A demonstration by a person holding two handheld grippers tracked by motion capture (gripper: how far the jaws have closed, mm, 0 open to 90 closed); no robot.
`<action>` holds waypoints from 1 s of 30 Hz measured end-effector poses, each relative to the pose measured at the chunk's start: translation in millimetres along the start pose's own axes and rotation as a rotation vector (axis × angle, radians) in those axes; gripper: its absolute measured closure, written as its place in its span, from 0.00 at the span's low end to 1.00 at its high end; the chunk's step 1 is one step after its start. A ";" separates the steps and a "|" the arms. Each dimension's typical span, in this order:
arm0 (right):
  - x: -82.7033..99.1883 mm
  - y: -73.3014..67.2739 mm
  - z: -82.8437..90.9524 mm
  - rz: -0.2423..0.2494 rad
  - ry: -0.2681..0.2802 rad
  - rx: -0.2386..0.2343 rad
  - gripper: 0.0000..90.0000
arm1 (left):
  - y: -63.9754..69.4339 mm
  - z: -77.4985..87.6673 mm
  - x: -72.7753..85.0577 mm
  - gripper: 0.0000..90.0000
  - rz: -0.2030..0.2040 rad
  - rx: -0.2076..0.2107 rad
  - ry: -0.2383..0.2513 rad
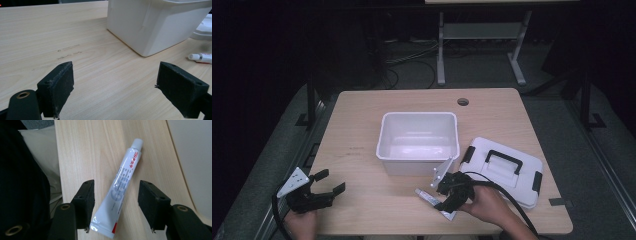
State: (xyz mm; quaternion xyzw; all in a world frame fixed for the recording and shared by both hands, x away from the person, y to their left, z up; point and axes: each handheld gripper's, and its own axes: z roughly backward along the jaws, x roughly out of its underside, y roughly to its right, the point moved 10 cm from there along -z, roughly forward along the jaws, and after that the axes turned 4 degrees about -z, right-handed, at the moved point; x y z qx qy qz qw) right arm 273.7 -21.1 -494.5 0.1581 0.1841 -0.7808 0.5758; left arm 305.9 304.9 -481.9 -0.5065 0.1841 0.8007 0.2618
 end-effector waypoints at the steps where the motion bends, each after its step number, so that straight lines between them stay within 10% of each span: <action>1: -1.1 -0.4 -1.5 -0.002 -0.001 -0.003 0.52 | 0.0 0.0 0.0 0.15 0.000 0.000 0.000; 30: 1.3 14.6 -36.1 0.024 -0.098 0.000 0.73 | -1.1 0.8 -0.1 0.15 0.001 -0.002 0.002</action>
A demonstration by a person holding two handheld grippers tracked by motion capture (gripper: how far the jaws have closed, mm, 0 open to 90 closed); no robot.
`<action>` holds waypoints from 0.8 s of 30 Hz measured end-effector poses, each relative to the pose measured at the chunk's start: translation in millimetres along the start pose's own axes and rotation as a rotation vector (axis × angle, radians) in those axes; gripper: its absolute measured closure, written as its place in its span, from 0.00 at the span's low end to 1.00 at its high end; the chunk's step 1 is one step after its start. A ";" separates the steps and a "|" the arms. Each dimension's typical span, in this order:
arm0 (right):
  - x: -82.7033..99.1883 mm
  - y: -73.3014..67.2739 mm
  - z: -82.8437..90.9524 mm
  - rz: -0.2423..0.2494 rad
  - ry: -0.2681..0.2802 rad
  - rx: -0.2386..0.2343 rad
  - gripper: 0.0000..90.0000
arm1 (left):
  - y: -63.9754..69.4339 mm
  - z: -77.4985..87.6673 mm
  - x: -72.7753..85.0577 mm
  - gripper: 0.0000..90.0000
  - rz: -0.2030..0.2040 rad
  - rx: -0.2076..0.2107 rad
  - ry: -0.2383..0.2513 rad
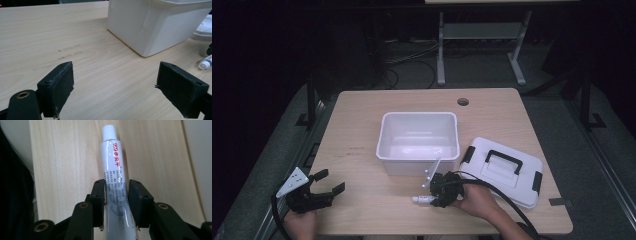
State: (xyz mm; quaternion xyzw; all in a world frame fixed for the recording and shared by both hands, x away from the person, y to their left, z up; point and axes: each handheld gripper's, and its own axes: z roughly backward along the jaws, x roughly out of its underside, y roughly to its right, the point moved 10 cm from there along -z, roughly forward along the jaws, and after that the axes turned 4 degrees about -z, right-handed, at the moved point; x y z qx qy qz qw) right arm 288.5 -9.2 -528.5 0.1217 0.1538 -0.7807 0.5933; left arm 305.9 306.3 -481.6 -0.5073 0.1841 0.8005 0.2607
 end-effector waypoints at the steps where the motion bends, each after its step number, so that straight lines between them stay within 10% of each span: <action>1: 0.6 1.0 0.8 0.005 -0.006 0.001 0.75 | 0.0 -0.1 0.0 0.15 0.001 0.000 0.001; 24: -1.8 1.7 -6.2 0.083 -0.086 -0.003 0.77 | -0.5 0.1 -0.2 0.15 0.005 0.000 0.004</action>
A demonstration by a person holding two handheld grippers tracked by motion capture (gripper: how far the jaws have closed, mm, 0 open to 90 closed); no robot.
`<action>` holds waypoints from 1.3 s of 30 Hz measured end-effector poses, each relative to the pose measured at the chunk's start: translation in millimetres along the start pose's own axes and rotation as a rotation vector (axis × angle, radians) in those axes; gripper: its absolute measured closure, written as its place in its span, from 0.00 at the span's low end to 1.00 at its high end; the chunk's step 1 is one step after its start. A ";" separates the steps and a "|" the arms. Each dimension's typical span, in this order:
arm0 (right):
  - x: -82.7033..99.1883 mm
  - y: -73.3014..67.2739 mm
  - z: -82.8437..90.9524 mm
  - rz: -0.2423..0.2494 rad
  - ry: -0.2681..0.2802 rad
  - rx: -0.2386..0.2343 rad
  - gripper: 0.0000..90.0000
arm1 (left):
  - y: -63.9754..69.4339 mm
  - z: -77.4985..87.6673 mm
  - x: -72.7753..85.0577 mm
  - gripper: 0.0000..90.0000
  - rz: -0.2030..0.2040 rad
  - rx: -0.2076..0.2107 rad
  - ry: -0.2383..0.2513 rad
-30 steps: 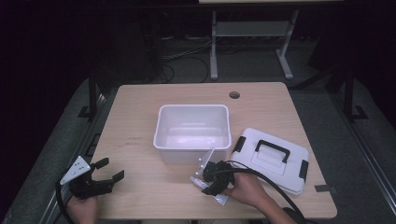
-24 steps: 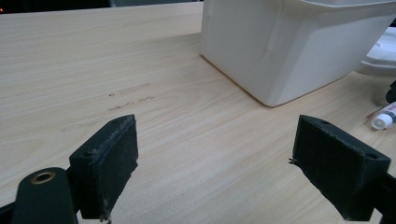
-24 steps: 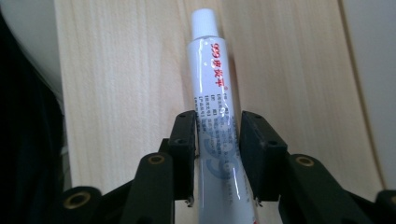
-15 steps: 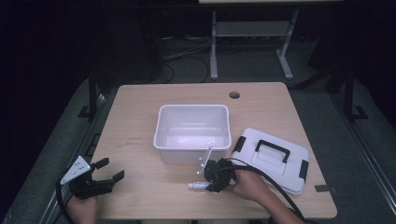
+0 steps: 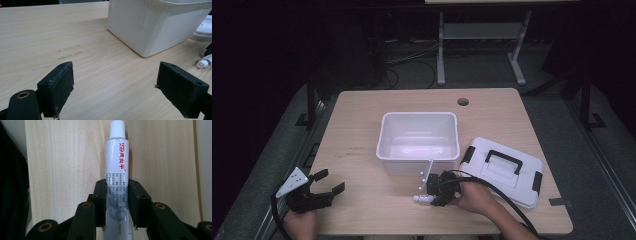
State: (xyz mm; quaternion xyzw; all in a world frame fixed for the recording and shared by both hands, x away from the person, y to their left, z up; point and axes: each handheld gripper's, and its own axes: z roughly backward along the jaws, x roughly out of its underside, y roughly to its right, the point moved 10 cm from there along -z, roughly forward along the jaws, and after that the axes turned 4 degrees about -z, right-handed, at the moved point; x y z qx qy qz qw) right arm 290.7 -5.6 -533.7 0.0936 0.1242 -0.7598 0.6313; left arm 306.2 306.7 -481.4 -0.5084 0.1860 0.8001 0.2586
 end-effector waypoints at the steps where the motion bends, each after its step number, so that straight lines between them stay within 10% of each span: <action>1: 0.2 0.2 0.0 0.004 -0.001 0.000 0.77 | 0.2 -0.2 -0.1 0.15 0.002 0.001 0.001; 39: -5.2 0.4 25.0 0.059 -0.025 -0.035 0.79 | -0.4 0.9 -0.3 0.15 -0.002 -0.005 0.001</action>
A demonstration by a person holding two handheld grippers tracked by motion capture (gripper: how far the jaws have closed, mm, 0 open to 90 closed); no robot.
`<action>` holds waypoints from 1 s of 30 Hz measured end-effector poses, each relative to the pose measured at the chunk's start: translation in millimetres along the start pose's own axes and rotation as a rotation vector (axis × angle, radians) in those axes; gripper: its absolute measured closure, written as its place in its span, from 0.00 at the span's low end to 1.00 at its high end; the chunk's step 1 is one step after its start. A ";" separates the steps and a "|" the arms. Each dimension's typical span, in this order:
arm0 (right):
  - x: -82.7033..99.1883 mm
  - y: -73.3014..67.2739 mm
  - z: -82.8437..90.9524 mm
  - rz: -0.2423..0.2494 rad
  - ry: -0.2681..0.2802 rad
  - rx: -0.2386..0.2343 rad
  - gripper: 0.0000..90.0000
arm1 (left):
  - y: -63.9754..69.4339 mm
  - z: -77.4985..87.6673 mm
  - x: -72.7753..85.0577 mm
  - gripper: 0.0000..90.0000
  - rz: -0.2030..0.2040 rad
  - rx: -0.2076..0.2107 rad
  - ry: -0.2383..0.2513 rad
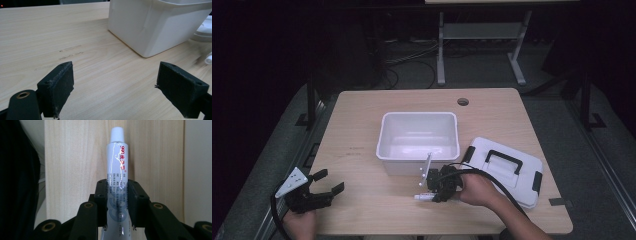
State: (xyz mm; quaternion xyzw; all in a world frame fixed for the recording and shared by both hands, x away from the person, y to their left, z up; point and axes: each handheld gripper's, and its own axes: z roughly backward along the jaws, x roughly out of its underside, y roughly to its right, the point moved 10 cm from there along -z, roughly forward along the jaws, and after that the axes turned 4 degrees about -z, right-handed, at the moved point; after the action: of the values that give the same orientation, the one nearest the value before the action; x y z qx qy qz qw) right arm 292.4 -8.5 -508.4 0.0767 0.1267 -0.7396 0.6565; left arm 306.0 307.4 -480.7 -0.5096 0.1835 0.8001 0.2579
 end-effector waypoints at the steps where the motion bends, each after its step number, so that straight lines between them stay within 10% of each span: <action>1: -0.8 -0.1 1.8 0.005 0.004 0.004 0.79 | 0.2 -0.2 -0.1 0.15 -0.001 0.000 -0.001; 30: -35.6 0.9 86.3 0.036 0.069 0.022 0.79 | -0.3 0.2 -0.3 0.15 0.001 -0.003 0.003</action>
State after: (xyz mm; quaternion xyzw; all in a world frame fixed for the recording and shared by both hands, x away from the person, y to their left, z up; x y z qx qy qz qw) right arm 302.3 0.5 -416.0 0.1117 0.1399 -0.7260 0.6640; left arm 306.1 307.7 -480.4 -0.5111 0.1830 0.7996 0.2566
